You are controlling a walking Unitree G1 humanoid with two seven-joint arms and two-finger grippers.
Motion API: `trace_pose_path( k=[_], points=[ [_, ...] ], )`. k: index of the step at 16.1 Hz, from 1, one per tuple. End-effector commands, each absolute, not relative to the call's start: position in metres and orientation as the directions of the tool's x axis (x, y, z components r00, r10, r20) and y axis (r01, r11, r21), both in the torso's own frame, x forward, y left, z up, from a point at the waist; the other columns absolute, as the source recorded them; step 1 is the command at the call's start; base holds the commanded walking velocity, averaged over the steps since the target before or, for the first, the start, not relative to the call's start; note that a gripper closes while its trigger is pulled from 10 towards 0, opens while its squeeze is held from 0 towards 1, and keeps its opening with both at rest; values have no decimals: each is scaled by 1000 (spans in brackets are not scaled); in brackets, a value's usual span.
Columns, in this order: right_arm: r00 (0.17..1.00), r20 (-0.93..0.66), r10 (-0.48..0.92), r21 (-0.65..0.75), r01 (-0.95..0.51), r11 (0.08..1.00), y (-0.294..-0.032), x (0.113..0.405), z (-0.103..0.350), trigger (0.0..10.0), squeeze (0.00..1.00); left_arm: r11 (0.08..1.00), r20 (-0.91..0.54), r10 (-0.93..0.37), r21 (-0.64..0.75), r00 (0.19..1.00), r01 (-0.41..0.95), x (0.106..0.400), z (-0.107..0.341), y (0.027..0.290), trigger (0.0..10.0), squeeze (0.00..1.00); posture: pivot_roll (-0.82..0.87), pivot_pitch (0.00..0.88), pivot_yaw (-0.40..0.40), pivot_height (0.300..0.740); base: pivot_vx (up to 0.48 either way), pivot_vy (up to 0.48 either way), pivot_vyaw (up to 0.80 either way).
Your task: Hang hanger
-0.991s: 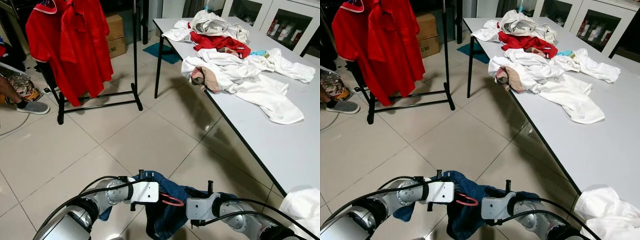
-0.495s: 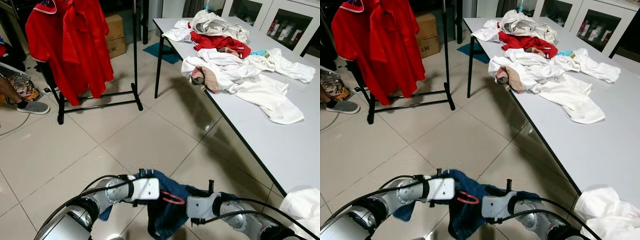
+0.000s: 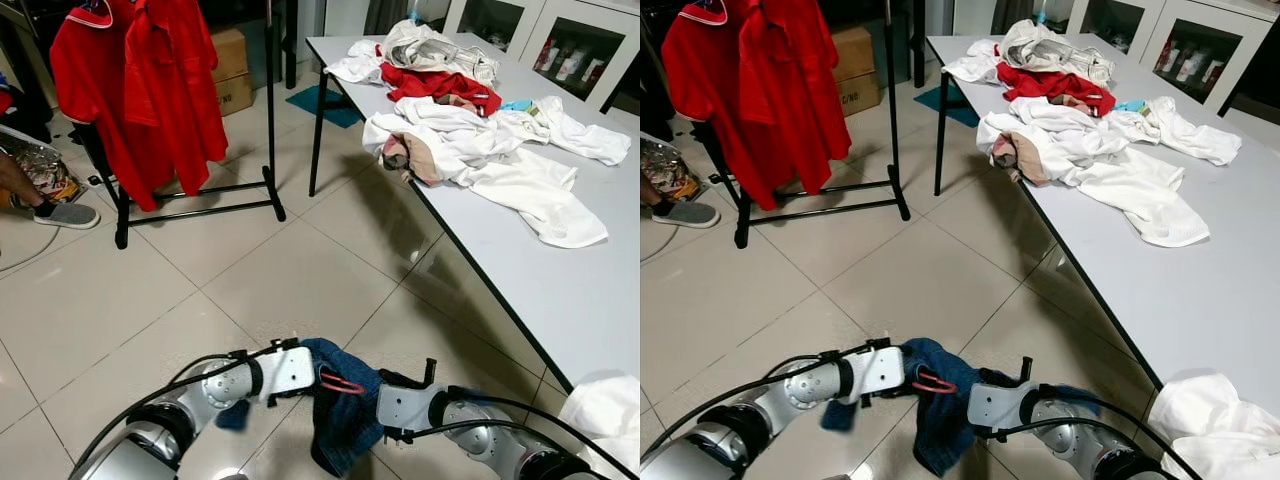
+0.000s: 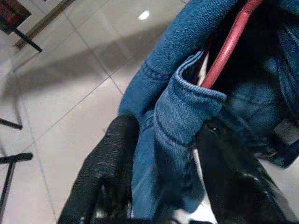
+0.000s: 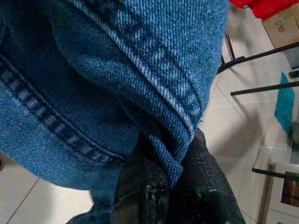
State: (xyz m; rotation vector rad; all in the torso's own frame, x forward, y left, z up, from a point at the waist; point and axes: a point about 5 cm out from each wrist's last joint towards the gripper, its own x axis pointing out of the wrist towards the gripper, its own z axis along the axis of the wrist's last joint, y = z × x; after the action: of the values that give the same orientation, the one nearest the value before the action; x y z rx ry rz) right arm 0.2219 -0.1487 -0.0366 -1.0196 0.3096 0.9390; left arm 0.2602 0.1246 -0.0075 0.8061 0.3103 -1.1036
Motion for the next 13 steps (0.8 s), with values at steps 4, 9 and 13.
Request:
trace_pose_path(
  k=[4,9,13],
  points=[
    [626,-607,489,-563,-773,291,-153,228,-35,0,0,304,-499,-682,472,535,828,268,2,120,10000,0,-62,0,-26,740,0,0,0],
    [652,-604,458,-515,-758,401,-157,229,-36,0,0,478,-368,-709,376,602,794,259,4,125,10000,0,-62,0,-26,740,0,0,0],
    [686,-579,441,-467,-723,510,-159,236,-32,0,0,678,-235,-652,246,721,693,258,10,135,10000,0,-56,0,-24,740,0,0,0]
  ],
)
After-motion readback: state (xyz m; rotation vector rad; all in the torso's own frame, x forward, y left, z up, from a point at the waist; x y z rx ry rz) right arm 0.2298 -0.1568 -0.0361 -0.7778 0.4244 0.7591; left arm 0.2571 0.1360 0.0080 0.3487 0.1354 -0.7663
